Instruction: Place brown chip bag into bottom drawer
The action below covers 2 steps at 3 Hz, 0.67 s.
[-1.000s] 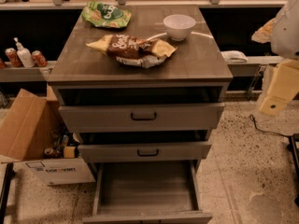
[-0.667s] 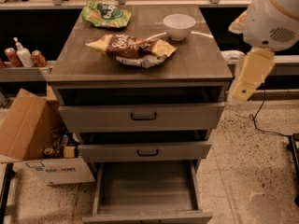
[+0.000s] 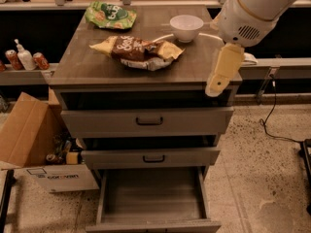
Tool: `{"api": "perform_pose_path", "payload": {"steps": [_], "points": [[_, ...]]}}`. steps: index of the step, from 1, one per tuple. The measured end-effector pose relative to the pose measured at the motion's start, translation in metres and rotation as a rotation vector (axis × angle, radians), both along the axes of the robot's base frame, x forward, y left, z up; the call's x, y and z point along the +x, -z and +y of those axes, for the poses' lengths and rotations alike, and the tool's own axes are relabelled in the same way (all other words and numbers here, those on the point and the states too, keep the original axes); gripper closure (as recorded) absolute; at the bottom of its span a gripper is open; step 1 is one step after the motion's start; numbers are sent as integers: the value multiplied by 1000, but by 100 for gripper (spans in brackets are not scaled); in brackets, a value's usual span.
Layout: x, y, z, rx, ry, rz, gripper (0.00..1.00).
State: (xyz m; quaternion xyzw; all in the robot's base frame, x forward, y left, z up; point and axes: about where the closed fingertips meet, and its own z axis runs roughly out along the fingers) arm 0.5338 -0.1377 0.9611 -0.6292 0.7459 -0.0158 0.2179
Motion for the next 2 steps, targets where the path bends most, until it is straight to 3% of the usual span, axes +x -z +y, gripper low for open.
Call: {"api": "perform_pose_path", "payload": {"steps": [1,2], "points": [[21,10,7,-37,11,-17,0],[72,22,23,-49,2,-78,0]]}}
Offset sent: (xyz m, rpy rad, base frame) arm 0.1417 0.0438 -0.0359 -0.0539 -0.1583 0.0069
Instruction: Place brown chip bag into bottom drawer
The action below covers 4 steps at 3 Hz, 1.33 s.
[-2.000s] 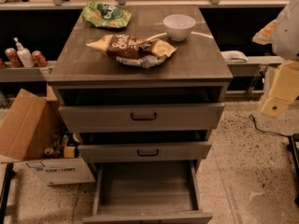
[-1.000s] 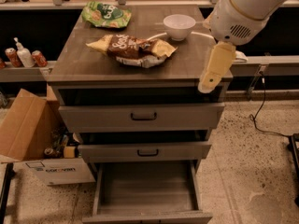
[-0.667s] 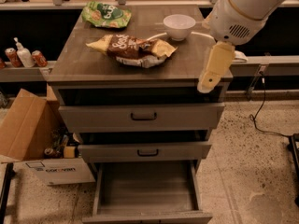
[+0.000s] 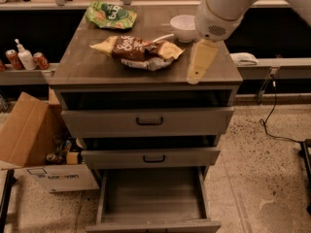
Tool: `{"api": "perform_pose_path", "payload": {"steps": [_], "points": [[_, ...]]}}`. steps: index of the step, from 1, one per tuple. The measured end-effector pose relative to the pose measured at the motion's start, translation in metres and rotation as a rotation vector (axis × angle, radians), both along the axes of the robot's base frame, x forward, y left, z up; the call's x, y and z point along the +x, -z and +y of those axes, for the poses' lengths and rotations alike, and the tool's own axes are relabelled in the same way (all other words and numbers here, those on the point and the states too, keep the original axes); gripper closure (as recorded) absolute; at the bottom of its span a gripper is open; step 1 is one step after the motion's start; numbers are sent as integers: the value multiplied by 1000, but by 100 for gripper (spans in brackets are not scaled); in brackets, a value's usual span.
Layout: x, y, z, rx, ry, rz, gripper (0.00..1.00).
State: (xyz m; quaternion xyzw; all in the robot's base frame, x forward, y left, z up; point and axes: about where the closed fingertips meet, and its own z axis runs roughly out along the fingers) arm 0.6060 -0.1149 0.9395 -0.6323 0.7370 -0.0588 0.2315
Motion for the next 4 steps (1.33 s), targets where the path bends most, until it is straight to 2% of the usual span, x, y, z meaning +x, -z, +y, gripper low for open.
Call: {"api": "perform_pose_path", "payload": {"steps": [2,3,4], "points": [[85,14,52,44,-53,-100,0],[108,23,82,87,-96,-112,0],[121,35,110,126,-136,-102,0]]}}
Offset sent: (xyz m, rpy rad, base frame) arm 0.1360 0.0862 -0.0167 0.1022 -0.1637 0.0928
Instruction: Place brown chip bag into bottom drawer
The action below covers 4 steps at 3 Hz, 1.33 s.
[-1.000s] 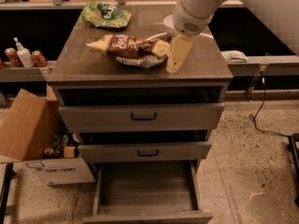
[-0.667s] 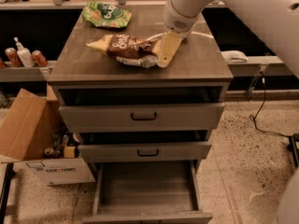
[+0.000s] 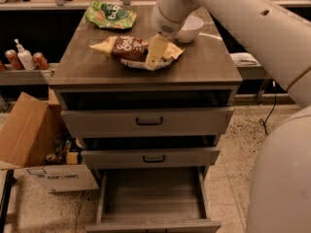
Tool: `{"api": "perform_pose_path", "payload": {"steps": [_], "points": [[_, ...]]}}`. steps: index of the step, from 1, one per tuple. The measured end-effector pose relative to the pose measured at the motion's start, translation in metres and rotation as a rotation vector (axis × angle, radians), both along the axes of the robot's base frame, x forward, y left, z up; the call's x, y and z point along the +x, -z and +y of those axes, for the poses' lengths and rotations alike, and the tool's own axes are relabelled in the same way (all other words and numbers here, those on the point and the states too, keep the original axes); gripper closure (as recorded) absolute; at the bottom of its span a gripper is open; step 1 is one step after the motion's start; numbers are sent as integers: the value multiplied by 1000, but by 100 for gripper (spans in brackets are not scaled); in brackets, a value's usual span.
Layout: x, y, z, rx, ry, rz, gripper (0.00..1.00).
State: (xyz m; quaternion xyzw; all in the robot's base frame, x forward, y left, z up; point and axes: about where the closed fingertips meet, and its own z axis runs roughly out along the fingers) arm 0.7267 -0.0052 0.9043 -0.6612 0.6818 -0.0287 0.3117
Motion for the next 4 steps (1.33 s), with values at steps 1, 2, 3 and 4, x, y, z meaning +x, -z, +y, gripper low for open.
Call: {"api": "perform_pose_path", "payload": {"steps": [1,2,3,4], "points": [[3,11,23,17,-41,16,0],[5,21,37,21,-71,33,18],[5,29,47,27,-91,49,43],[1,30,56,38,-119,57,66]]}}
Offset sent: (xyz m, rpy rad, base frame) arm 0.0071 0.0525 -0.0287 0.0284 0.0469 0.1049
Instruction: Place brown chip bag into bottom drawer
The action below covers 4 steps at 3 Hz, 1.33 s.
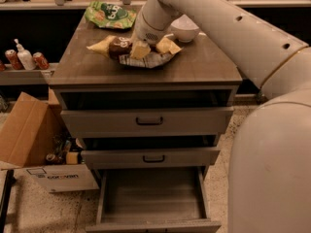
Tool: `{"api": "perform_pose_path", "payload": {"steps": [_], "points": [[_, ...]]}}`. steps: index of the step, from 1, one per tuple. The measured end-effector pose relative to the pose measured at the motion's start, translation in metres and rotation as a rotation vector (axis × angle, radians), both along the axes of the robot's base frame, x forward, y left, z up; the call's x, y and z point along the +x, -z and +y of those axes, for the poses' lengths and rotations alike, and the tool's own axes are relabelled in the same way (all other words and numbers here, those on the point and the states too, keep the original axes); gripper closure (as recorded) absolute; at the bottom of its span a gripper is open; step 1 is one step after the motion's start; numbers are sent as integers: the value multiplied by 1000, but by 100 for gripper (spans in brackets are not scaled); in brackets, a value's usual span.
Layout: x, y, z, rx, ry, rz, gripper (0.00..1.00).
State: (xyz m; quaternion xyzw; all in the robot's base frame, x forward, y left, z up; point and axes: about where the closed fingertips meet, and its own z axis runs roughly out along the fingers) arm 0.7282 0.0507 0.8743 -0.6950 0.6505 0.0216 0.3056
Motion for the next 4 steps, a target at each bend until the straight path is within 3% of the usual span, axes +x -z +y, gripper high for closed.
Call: {"api": "perform_pose_path", "payload": {"steps": [1,2,3,4], "points": [[-21,-25,0,37,-40,-49,88],[-65,-57,-11,102,-89,-83,100],[-101,-70,-30,191,-99,-61,100],[-103,-72,-37,209,-87,-53,100]]}}
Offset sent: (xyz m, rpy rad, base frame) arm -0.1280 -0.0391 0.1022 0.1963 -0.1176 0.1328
